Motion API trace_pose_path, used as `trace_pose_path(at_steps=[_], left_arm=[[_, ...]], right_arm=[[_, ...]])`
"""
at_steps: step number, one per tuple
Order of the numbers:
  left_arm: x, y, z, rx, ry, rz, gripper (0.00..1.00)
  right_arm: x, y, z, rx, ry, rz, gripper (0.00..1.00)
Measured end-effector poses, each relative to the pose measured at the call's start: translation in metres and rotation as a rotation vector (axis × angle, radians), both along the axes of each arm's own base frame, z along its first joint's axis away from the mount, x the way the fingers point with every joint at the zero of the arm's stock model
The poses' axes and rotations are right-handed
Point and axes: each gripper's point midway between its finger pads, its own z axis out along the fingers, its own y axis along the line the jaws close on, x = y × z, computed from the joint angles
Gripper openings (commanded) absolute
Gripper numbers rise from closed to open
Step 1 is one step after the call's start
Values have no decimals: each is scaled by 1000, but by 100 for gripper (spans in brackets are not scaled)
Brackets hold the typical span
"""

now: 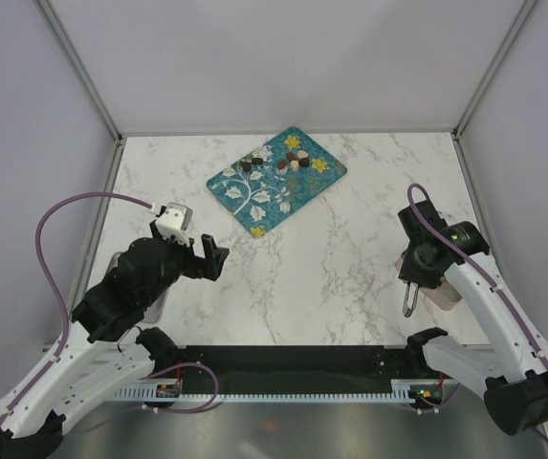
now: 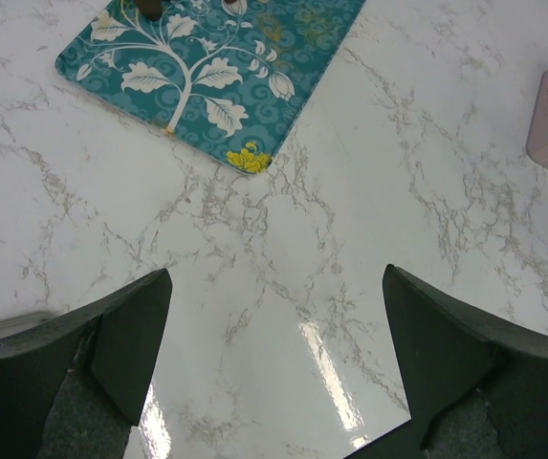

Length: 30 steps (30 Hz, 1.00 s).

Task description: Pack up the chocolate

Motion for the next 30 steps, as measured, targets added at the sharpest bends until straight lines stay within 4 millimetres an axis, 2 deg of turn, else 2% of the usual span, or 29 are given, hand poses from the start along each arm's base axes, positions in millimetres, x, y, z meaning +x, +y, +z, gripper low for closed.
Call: trace_pose_path(at_steps=[11,22,30], left_arm=[[0,0,1,-2,-2,0,100],[0,0,1,-2,-3,0,100],[0,0,1,-2,-3,0,100]], right_arm=[[-5,0,-13,19,34,-25,41],[2,2,-13,36,8,-27,48],[4,1,-8,32,6,-24,48]])
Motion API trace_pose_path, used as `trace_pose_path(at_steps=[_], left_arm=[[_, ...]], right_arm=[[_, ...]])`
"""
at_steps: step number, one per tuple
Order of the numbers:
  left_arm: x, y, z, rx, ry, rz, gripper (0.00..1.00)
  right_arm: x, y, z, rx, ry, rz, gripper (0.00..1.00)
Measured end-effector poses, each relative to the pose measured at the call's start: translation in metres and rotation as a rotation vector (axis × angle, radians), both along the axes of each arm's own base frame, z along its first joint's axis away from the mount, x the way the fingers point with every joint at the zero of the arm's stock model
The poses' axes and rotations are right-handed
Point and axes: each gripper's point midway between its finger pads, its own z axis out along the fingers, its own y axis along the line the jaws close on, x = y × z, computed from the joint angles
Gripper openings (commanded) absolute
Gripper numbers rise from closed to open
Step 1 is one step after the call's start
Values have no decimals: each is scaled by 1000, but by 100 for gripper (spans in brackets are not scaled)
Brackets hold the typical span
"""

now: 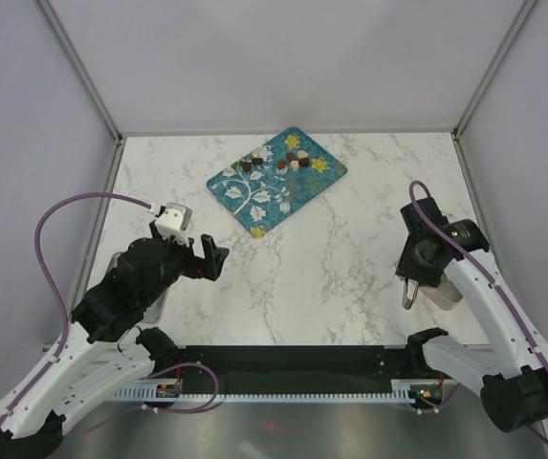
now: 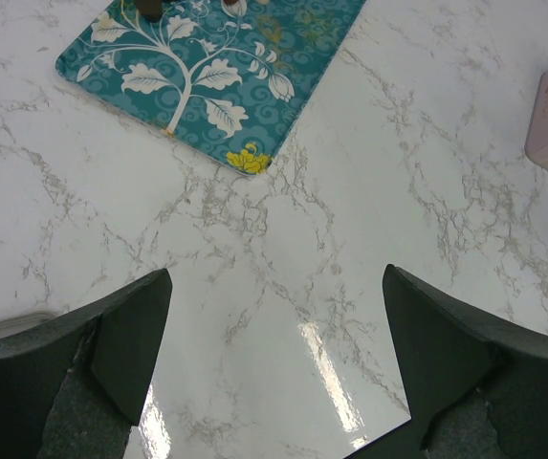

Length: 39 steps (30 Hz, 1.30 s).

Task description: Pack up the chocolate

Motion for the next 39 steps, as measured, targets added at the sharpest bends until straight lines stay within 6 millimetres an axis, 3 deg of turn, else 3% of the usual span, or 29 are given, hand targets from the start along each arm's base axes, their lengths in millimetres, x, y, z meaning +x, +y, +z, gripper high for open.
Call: trace_pose_path(at_steps=[4,9,15,20,27,33,39], left_arm=[[0,0,0,0,0,0,100],[0,0,0,0,0,1,100],[0,0,0,0,0,2,100],[0,1,0,1,-1,4,100],[2,5,1,6,-10,30,100],[3,10,5,1,-26,52,100],[3,10,5,3,-27,54,100]], right_arm=[[16,2,26,-4,-47,21,47],[55,10,67,2,-154,72,47],[120,46,79,75,-227,234,48],[189,86,61,64,-261,390,49],[263,178,27,49,-317,649,49],[294,239,-5,85,-333,731,49],[304,252,-36,110,-308,681,53]])
